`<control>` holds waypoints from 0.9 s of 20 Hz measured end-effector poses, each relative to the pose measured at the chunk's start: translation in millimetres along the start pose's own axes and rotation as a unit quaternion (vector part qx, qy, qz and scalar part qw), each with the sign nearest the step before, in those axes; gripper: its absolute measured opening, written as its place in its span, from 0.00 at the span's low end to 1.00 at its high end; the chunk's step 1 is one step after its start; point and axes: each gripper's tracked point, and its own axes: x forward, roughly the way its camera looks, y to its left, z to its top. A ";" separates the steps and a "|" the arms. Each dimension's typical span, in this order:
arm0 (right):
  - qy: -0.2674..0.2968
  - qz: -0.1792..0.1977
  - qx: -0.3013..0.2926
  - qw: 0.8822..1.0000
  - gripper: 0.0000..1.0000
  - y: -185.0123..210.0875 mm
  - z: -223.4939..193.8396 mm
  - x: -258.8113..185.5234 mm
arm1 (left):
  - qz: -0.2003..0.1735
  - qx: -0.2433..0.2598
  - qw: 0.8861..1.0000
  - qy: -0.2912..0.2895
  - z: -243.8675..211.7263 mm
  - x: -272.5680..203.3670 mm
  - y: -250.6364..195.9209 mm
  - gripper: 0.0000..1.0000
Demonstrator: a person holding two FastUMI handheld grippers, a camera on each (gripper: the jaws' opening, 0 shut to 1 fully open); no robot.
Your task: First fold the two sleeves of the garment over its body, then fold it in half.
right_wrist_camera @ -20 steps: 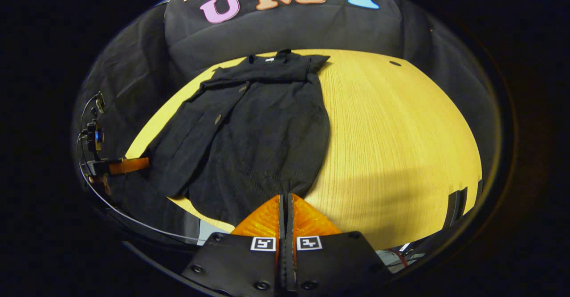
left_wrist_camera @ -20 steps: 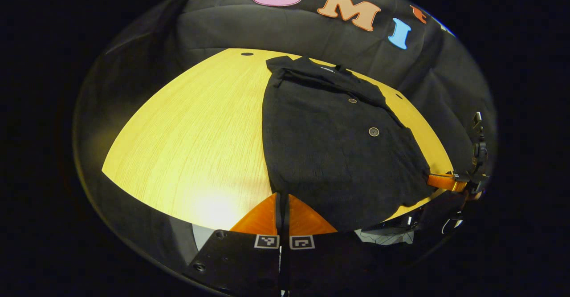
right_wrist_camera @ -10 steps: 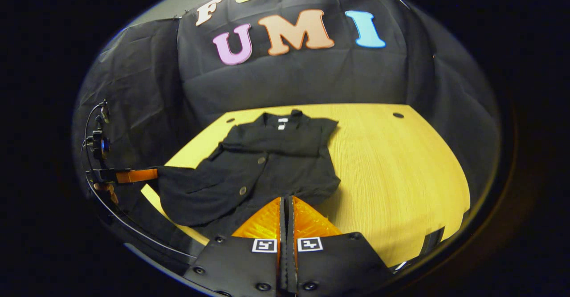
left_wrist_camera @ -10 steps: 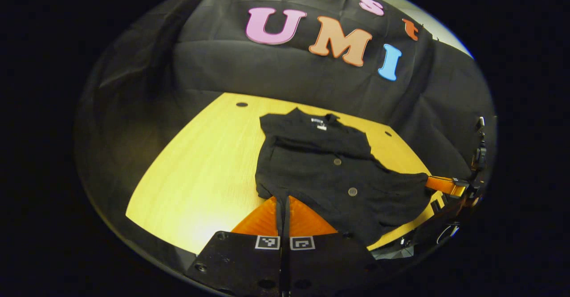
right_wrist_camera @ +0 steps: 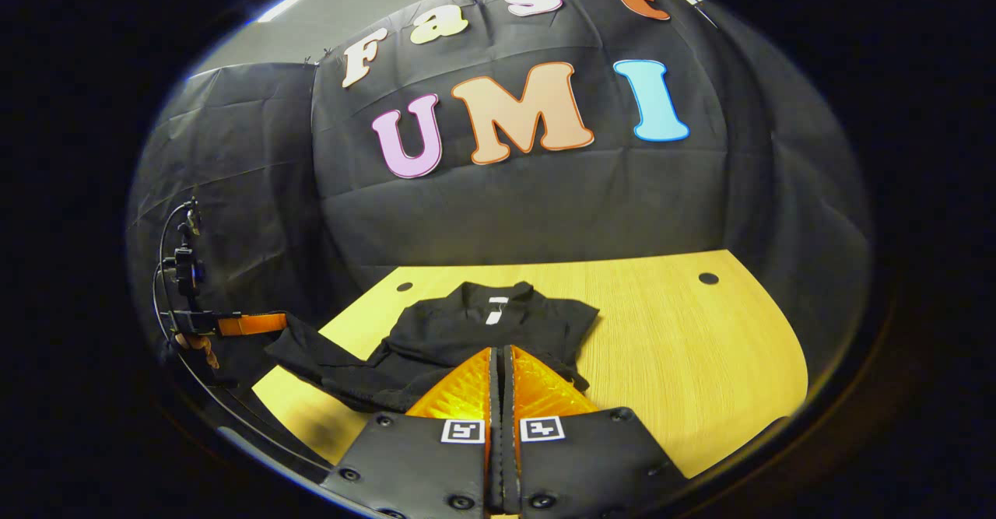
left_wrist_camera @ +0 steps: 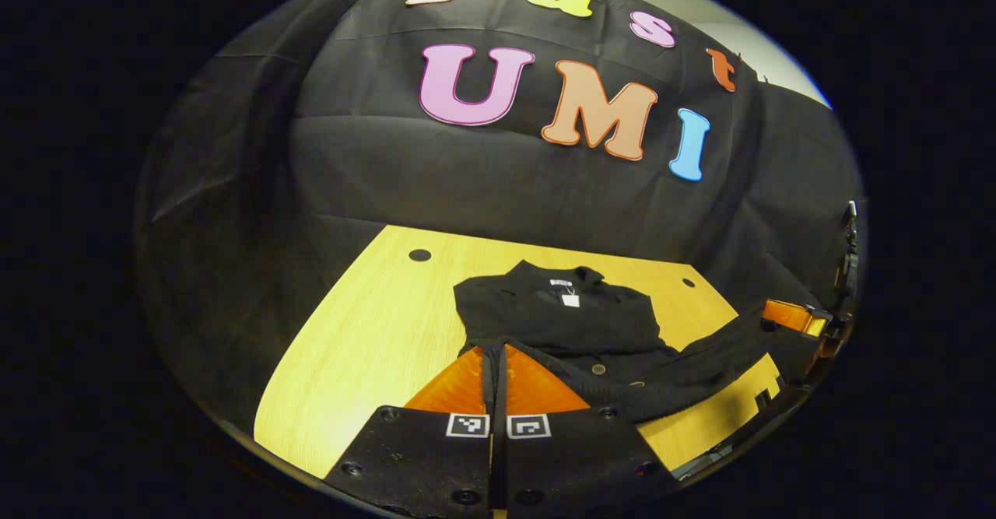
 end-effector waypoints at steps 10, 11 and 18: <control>-0.024 0.010 0.007 1.000 0.02 -32.5 59.6 73.4 | 0.020 0.024 0.999 -0.035 64.3 79.6 0.1 0.00; -0.023 0.011 0.009 1.000 0.02 -35.7 61.2 79.8 | 0.019 0.020 0.999 -0.037 67.1 86.7 0.0 0.00; -0.014 0.014 0.022 1.000 0.02 -60.8 76.3 128.1 | 0.032 0.015 0.999 -0.030 79.9 144.8 -0.1 0.00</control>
